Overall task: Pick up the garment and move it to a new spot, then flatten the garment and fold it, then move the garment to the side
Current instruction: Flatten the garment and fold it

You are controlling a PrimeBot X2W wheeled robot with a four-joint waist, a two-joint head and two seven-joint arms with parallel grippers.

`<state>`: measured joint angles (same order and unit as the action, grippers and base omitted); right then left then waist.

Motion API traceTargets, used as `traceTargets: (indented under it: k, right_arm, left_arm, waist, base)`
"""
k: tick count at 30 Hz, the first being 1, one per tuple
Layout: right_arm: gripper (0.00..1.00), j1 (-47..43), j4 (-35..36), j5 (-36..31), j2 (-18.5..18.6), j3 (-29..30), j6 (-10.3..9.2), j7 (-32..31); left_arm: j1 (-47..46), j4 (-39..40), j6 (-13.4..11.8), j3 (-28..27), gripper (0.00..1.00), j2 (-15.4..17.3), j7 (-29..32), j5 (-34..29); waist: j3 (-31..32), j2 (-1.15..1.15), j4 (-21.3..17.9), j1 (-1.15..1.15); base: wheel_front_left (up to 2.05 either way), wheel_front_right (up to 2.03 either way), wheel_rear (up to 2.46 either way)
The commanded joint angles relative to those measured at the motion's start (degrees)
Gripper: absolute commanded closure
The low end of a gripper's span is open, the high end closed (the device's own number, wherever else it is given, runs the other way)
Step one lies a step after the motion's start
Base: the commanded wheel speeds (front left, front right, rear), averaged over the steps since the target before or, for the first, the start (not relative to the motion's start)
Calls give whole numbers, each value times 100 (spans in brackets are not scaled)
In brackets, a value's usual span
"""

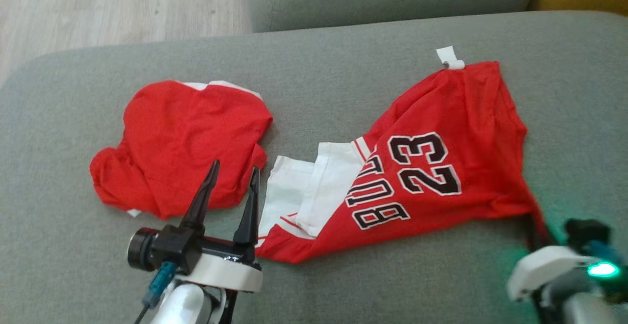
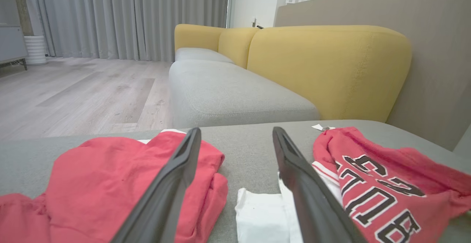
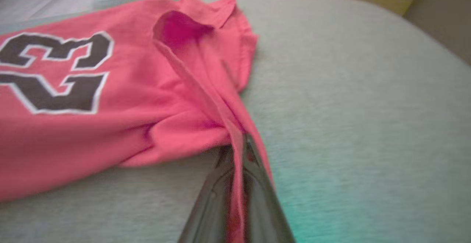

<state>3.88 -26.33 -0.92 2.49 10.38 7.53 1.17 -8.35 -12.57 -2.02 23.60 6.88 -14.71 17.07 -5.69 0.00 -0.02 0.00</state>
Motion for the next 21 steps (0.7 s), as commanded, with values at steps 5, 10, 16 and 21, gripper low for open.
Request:
traceTargets:
  k: [5, 10, 16, 21]
  right_arm:
    - [100, 23, 565, -436, 39, 713, -4, -142]
    - [0, 23, 852, -530, 39, 906, -4, -210]
    - [0, 168, 1338, 101, 39, 458, -4, 343]
    - [0, 102, 1773, 600, 39, -494, -4, 1037]
  left_arm:
    - [-103, 147, 77, -330, 0, -83, -29, -94]
    - [-92, 119, 155, -373, 0, -160, -29, -165]
    - [-101, 106, 237, -464, 0, -217, -29, -227]
    - [-112, 66, 303, -517, 0, -257, -29, -263]
  waist:
    - [99, 0, -90, 0]
    - [98, 0, -99, 0]
    - [57, 0, -32, 0]
    - [84, 0, 24, 0]
  base:
    - [0, 0, 0]
    - [0, 0, 0]
    - [0, 0, 0]
    - [0, 0, 0]
